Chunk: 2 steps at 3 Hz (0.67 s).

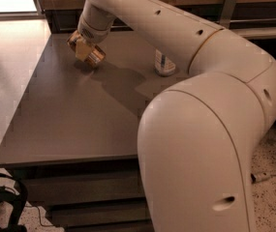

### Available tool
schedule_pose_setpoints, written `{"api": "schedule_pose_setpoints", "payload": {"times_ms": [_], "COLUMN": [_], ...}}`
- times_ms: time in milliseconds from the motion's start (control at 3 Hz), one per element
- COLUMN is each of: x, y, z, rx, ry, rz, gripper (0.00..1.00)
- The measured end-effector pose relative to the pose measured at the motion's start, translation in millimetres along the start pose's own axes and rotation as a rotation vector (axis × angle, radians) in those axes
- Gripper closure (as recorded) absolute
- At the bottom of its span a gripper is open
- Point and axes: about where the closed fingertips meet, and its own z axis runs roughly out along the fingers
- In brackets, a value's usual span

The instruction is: Knock orange can over

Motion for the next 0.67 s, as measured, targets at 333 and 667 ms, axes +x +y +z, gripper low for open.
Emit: {"api": "schedule_pose_setpoints", "payload": {"times_ms": [333,667], "x": [-4.9,-17.3], "y": [5.6,12.3], "z": [13.1,41.8], "rx": [-0.034,-0.104], "ry": [0.074,0.097], "rz": [-0.064,-0.137], "gripper": [1.0,1.0]}}
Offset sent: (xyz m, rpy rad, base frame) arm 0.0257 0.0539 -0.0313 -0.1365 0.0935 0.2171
